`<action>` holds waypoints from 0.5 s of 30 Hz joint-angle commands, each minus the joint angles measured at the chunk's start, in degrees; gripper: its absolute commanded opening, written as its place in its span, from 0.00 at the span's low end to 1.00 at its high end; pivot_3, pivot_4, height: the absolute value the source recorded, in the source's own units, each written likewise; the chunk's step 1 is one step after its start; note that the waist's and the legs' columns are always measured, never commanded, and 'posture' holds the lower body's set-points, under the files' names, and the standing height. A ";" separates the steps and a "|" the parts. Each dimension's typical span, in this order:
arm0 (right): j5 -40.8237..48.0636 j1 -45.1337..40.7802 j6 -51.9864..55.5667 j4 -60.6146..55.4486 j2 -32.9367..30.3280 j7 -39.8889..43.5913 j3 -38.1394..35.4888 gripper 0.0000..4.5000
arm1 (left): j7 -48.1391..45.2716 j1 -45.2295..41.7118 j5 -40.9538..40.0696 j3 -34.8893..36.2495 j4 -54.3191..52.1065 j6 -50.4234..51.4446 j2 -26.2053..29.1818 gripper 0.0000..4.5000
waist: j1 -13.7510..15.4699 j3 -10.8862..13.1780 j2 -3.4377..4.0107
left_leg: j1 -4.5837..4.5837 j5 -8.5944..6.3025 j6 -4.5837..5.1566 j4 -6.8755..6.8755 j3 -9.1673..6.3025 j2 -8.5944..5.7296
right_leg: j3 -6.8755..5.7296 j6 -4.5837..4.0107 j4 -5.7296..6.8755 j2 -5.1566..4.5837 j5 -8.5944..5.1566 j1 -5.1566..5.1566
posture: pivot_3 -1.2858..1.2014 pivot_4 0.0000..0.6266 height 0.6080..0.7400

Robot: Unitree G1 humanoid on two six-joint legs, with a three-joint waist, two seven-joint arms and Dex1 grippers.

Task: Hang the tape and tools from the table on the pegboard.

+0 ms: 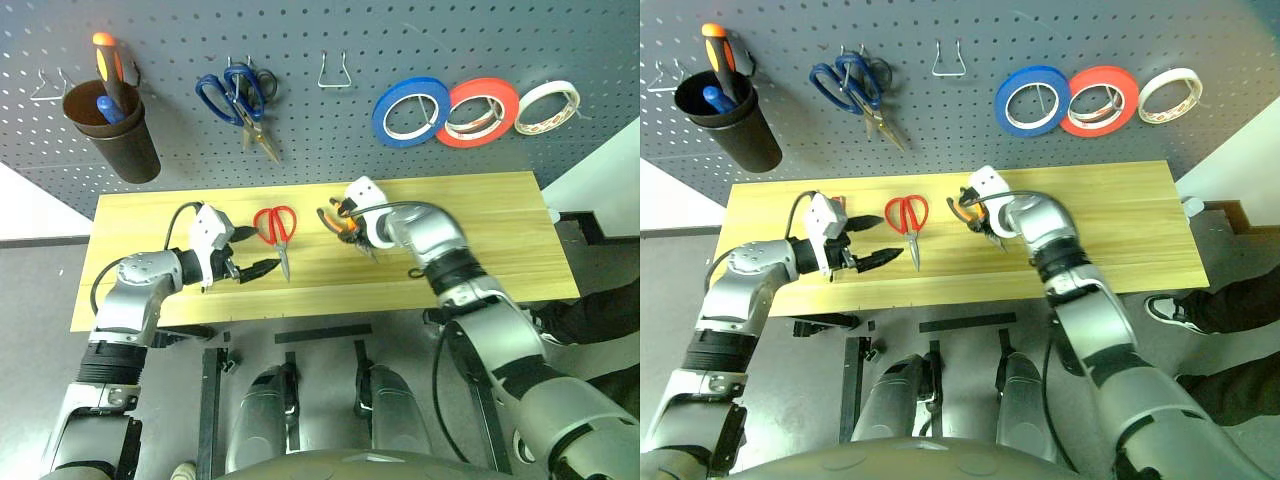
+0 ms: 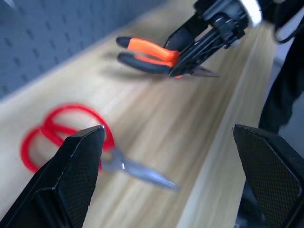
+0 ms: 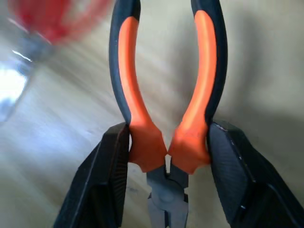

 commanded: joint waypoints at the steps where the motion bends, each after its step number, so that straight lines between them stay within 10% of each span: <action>1: 7.59 3.31 7.92 -18.35 -3.46 5.65 -3.10 0.46 | -2.46 0.74 -4.76 4.24 -3.15 -1.71 1.12 1.00 | 0.02 -0.17 -0.10 | -0.02 0.00 0.00 -0.03 -0.01 0.00 | -0.04 0.00 0.00 0.01 0.00 -0.01 | 0.53 0.32 0.94; 15: 27.36 -1.21 11.97 -36.92 6.39 -6.64 -24.16 0.46 | -2.58 -2.45 -16.37 11.98 -10.49 0.58 2.84 1.00 | -0.41 -3.72 -0.86 | 0.02 0.02 -0.03 0.05 0.06 -0.01 | -0.06 -0.01 0.00 0.02 0.02 0.07 | 0.52 0.17 0.94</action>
